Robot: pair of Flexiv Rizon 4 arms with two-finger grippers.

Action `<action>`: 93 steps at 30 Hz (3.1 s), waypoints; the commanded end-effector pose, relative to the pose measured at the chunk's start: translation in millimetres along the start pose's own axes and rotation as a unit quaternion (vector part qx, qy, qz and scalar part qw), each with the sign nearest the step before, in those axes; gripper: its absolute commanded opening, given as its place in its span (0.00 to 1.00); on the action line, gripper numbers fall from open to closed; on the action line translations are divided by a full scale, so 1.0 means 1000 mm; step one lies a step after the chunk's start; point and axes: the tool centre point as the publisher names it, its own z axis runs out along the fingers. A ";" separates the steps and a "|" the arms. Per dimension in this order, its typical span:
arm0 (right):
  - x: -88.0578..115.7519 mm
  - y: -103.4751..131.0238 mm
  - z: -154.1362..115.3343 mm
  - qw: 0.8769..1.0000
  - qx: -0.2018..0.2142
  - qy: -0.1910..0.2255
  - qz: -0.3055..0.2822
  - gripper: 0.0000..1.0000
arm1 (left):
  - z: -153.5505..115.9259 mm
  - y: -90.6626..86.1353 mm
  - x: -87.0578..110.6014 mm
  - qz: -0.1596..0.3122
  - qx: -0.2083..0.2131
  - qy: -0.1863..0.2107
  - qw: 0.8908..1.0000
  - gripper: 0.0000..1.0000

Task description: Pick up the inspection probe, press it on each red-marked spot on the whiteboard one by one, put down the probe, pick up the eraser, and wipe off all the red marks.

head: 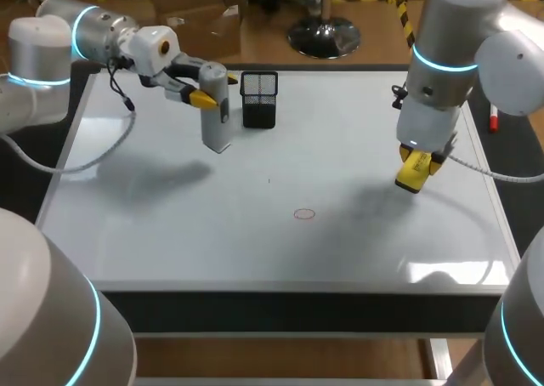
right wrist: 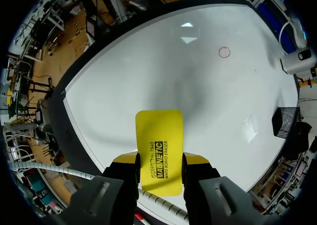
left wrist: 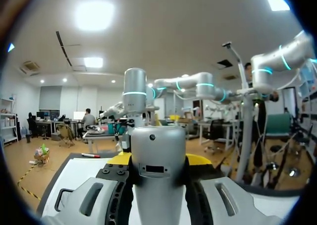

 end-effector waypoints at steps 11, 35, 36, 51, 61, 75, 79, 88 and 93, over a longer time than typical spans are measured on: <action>0.000 0.000 -0.001 1.000 0.001 0.001 -0.001 0.00 | -0.041 0.010 -0.012 -0.008 0.013 -0.001 1.000 0.00; -0.019 0.033 -0.006 0.999 0.020 -0.002 -0.035 0.00 | -0.042 0.010 -0.012 -0.008 0.014 0.000 1.000 0.00; -0.023 0.039 -0.009 0.999 0.023 -0.002 -0.042 0.00 | -0.042 0.010 -0.012 -0.008 0.014 0.000 1.000 0.00; -0.084 0.156 0.000 0.986 0.036 -0.014 -0.160 0.00 | -0.042 0.010 -0.012 -0.008 0.014 0.000 1.000 0.00; -0.117 0.197 0.003 0.973 0.036 -0.009 -0.229 0.00 | -0.042 0.010 -0.012 -0.008 0.014 0.000 1.000 0.00; -0.145 0.209 0.022 0.960 0.017 -0.006 -0.279 0.00 | -0.042 0.010 -0.012 -0.008 0.014 0.000 1.000 0.00; -0.148 0.207 0.024 0.959 0.016 -0.005 -0.284 0.00 | -0.042 0.010 -0.012 -0.008 0.014 0.000 1.000 0.00; -0.148 0.204 0.032 0.958 0.006 -0.008 -0.286 0.00 | -0.042 0.010 -0.012 -0.008 0.014 0.000 1.000 0.00; -0.146 0.201 0.039 0.959 -0.001 -0.008 -0.284 0.00 | -0.042 0.010 -0.012 -0.008 0.014 0.000 1.000 0.00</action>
